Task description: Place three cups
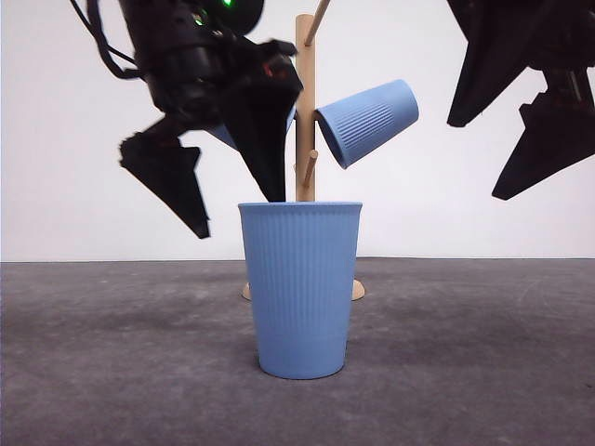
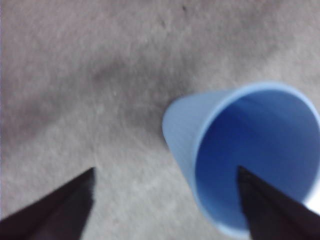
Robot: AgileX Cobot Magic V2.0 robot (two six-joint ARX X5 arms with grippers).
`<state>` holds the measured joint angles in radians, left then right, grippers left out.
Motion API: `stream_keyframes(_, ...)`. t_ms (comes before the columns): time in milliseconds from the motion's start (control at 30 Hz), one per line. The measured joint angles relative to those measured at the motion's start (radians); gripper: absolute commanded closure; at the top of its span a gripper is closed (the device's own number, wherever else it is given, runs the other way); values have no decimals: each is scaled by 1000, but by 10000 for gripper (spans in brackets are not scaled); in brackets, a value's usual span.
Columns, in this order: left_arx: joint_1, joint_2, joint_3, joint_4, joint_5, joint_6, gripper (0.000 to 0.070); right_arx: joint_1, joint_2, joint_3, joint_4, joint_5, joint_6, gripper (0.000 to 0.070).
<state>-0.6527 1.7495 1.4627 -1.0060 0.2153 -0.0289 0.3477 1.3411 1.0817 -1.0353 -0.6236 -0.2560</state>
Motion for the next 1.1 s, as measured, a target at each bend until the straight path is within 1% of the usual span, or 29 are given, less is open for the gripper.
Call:
stream_keyframes(33,-2,3,0,5,-4,-1,334,0,0,0,6,0,1,152)
stream_keyframes(100,-2,6,0,9,-14,-5,472,0,0,0,9,-1,3,152)
stream_keyframes(167,-2,10,0,10,-31,-8,586,1,0,0,9,-1,3,152)
stream_keyframes(233,-2,24,0,14,-37,-9,664,3,-1,0,9,-1,3,152)
stream_keyframes(267,-2,34,0,19,-38,-9,685,4,-1,0,10,-1,2,152)
stream_keyframes(367,-2,67,0,37,-40,-6,693,5,-2,0,12,-1,2,152)
stream_keyframes(467,-2,88,0,24,-35,9,693,5,-2,0,14,-1,-3,152)
stream_keyframes(600,-2,93,0,-36,-23,53,693,5,-2,0,14,-1,-22,152)
stream_keyframes(700,6,93,0,-95,26,100,693,5,-2,0,14,-4,-48,151)
stream_keyframes(767,20,92,0,-130,85,140,693,5,-2,0,14,-21,-62,151)
stream_keyframes(933,65,62,0,-181,323,245,693,6,-2,0,15,-164,-114,150)
stream_keyframes(1000,81,45,0,-203,412,287,693,9,-2,0,15,-185,-130,150)
stream_keyframes(1100,110,36,0,-246,555,360,693,21,-2,0,14,-194,-152,150)
